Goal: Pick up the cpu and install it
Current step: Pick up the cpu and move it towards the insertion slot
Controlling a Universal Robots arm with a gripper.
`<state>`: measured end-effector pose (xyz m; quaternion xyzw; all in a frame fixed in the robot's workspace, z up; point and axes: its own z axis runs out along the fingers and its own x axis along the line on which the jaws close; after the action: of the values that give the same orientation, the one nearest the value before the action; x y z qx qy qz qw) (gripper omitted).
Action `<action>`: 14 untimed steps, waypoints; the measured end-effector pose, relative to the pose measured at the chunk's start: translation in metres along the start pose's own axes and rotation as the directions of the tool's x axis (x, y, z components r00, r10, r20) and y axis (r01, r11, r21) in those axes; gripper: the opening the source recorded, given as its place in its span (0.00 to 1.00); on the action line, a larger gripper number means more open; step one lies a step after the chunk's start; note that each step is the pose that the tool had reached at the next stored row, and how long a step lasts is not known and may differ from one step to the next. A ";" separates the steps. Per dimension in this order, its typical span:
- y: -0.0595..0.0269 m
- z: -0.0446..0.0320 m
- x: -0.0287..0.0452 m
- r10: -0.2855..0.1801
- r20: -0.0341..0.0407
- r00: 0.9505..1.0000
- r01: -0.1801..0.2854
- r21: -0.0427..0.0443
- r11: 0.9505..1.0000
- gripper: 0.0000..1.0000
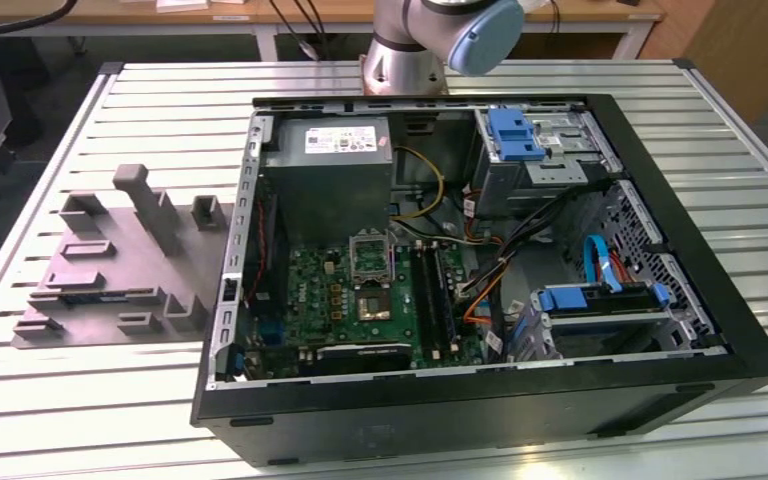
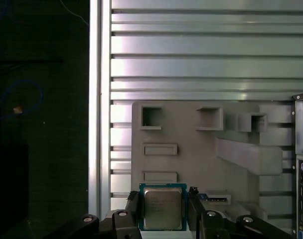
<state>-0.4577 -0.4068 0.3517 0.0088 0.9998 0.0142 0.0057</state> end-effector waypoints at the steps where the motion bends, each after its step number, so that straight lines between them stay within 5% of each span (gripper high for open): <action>1: 0.0000 -0.0014 0.0000 0.000 0.000 1.000 0.000 0.000 1.000 0.47; 14: 0.0007 -0.0246 -0.0003 0.000 0.000 1.000 0.000 0.000 1.000 0.47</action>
<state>-0.4577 -0.4068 0.3763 0.0088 0.9998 0.0142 0.0057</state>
